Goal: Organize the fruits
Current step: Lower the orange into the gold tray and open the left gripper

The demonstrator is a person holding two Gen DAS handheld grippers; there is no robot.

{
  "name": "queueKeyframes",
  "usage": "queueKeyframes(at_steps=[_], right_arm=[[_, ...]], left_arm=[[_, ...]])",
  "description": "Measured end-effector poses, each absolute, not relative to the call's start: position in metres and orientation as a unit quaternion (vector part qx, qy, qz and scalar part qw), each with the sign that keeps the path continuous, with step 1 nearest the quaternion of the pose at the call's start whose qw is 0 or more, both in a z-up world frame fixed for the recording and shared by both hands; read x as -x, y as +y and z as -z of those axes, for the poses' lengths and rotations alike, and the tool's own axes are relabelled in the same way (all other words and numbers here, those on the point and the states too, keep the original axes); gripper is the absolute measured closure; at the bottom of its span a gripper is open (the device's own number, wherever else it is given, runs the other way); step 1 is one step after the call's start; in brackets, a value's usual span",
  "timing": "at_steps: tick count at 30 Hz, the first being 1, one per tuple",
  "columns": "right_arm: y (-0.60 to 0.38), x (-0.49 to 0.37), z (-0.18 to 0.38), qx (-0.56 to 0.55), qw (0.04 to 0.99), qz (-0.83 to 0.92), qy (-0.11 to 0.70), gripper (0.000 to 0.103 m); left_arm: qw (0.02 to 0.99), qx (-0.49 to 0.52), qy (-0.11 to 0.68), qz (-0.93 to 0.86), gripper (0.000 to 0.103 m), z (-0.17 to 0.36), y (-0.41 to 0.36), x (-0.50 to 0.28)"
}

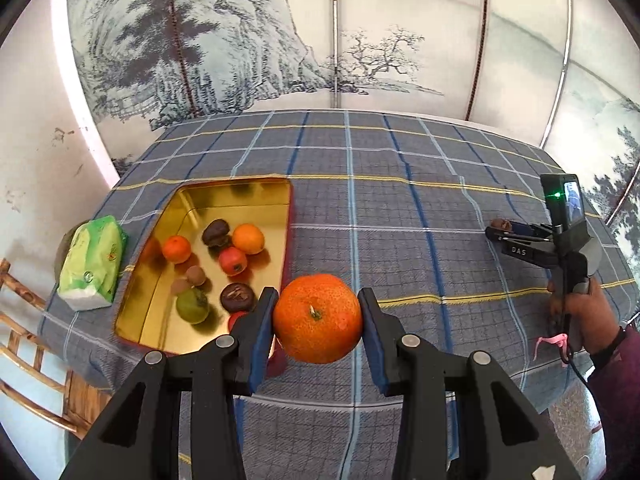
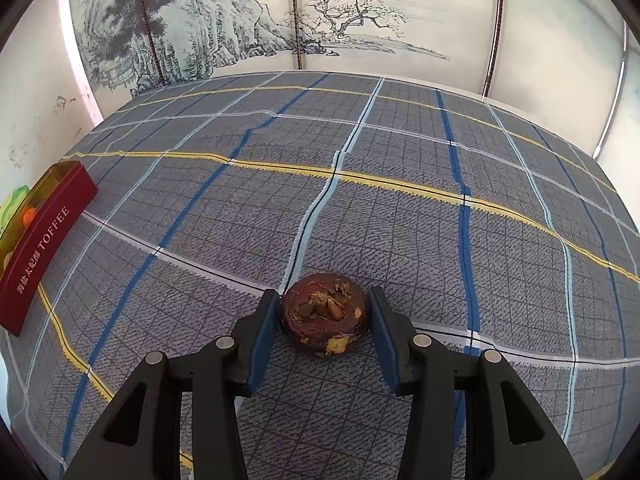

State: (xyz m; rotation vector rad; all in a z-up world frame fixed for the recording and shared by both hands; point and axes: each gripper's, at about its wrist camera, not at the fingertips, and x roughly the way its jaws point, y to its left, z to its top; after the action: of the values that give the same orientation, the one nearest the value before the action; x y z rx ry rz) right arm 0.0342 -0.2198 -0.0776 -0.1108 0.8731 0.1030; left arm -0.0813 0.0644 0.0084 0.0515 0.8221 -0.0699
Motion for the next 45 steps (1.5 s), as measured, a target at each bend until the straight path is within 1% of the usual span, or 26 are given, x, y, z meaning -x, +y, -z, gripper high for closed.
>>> queueKeyframes(at_steps=[10, 17, 25, 37, 45], right_arm=[[-0.219, -0.035, 0.078, 0.056, 0.903, -0.049, 0.423, 0.056], [-0.218, -0.034, 0.078, 0.057, 0.903, -0.048, 0.423, 0.056], [-0.218, -0.035, 0.079, 0.063, 0.903, -0.045, 0.422, 0.056], [-0.217, -0.036, 0.078, 0.068, 0.903, -0.038, 0.423, 0.053], [-0.218, -0.036, 0.078, 0.068, 0.903, -0.039, 0.423, 0.053]], left_arm=[[0.917, -0.023, 0.397, 0.018, 0.066, -0.006, 0.079, 0.076], [0.915, -0.015, 0.403, 0.014, 0.066, 0.007, 0.096, 0.058], [0.917, -0.028, 0.398, 0.003, 0.066, 0.023, 0.114, 0.044], [0.918, -0.022, 0.395, -0.003, 0.066, 0.040, 0.142, 0.029], [0.927, -0.031, 0.372, -0.009, 0.066, 0.039, 0.149, 0.029]])
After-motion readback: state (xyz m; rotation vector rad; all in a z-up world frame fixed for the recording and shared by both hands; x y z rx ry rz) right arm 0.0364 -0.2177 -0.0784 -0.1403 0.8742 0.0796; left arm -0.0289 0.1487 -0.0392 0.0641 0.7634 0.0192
